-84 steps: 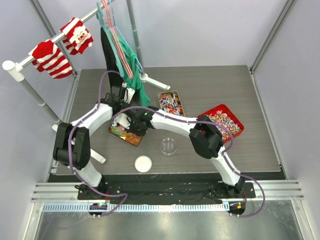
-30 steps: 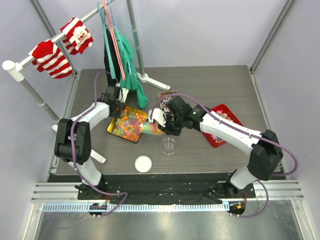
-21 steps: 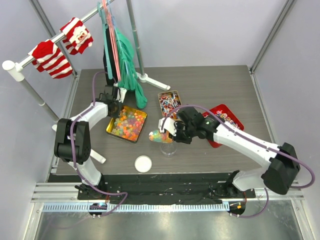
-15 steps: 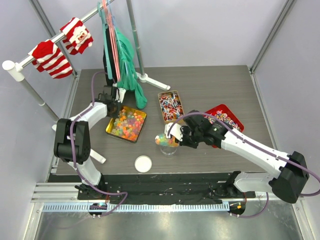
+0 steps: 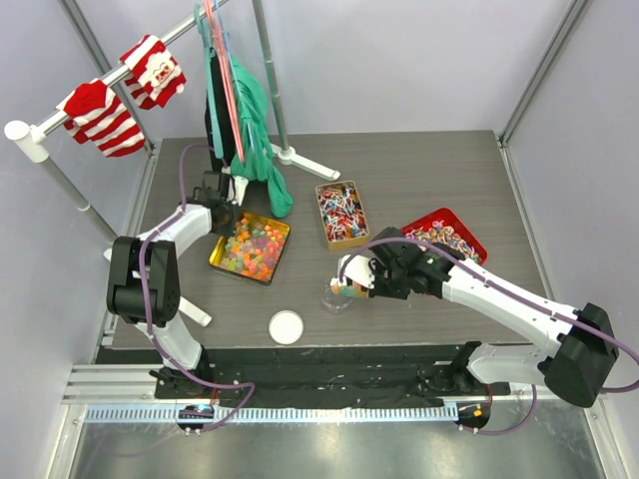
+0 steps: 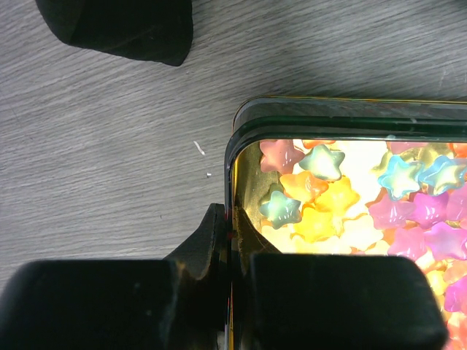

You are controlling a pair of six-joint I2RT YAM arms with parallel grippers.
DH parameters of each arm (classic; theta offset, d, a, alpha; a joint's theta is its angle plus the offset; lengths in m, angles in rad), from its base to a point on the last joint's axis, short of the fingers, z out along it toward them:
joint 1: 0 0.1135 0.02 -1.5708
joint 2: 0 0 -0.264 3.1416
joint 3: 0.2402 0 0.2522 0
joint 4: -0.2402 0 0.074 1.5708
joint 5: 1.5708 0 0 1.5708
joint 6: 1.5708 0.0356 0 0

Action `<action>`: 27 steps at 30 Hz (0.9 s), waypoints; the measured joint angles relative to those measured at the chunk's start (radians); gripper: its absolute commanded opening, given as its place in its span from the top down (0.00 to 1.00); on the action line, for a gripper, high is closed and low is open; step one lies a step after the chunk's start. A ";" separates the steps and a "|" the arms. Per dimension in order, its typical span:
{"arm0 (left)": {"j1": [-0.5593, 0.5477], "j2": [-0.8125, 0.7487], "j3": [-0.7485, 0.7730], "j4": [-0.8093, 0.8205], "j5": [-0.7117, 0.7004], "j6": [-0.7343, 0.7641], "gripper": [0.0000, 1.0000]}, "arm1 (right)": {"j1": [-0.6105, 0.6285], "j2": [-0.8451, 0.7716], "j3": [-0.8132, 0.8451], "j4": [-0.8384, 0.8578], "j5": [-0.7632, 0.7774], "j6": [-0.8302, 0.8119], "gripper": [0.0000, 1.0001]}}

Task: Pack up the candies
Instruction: Place the fake candies in the packing bottle.

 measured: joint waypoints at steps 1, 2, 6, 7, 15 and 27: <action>0.001 0.000 0.000 0.000 0.000 0.000 1.00 | 0.000 0.005 0.006 -0.013 0.013 -0.005 0.99; 0.002 0.000 0.000 0.000 0.002 0.000 1.00 | 0.000 0.010 0.014 -0.025 0.027 -0.011 0.99; 0.007 0.002 -0.002 0.000 0.003 0.000 1.00 | 0.003 0.037 0.045 -0.058 0.077 -0.029 0.99; 0.008 0.002 -0.002 0.000 0.004 0.000 1.00 | 0.005 0.042 0.050 -0.064 0.089 -0.031 0.99; 0.011 0.004 -0.002 0.000 0.013 0.000 1.00 | 0.058 0.099 0.081 -0.121 0.193 -0.053 0.99; 0.013 0.009 -0.002 0.003 0.018 0.000 1.00 | 0.117 0.169 0.140 -0.153 0.318 -0.094 0.99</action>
